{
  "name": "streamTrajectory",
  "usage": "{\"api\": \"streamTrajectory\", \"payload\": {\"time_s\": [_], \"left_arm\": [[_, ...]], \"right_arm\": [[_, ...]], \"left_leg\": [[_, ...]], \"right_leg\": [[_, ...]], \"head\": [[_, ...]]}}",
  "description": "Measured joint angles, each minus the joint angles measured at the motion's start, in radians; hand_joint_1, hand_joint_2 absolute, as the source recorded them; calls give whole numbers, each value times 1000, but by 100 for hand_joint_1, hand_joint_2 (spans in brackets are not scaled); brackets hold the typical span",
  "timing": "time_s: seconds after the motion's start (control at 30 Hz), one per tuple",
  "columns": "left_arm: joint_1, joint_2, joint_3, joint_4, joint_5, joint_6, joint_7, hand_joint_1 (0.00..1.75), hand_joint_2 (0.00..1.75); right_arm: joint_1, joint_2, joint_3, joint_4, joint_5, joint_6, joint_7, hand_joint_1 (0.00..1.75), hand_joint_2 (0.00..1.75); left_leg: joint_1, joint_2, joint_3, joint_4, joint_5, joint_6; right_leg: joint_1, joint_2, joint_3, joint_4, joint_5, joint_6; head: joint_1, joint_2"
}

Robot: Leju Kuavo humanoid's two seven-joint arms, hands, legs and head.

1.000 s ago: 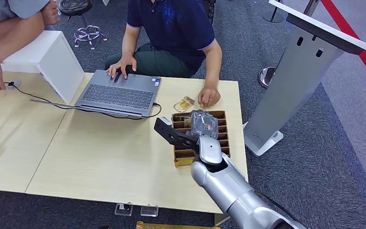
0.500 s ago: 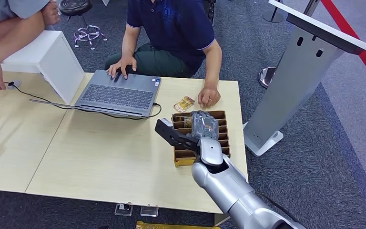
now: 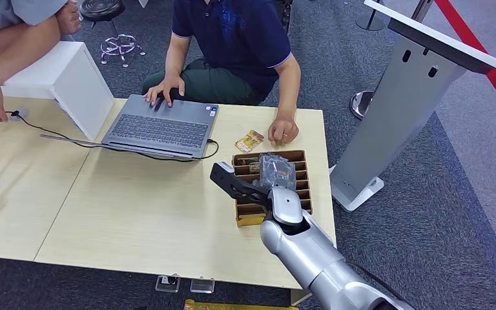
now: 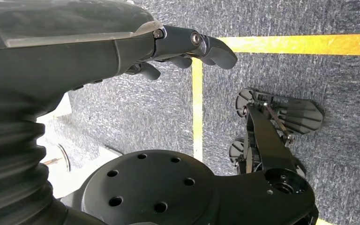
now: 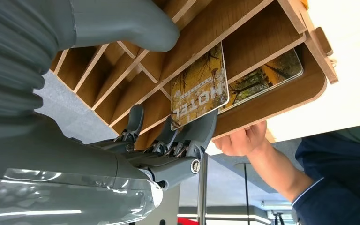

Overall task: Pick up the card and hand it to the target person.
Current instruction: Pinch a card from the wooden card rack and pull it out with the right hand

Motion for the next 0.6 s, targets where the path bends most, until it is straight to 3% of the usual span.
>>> {"api": "streamTrajectory", "payload": {"time_s": [0.2,0.53,0.6], "left_arm": [[0,0,0,0,0,0,0,0,175],[0,0,0,0,1,0,1,0,175],[0,0,0,0,1,0,2,0,175]], "right_arm": [[-1,0,0,2,-6,-2,-1,89,175],[-11,0,-2,11,-14,-11,-5,136,175],[-12,0,-2,12,-15,-12,-6,137,175]], "left_leg": [[0,0,0,0,0,0],[0,0,0,0,0,0],[0,0,0,0,0,0]], "right_leg": [[0,0,0,0,0,0],[0,0,0,0,0,0],[0,0,0,0,0,0]], "head": [[0,0],[0,0],[0,0]]}}
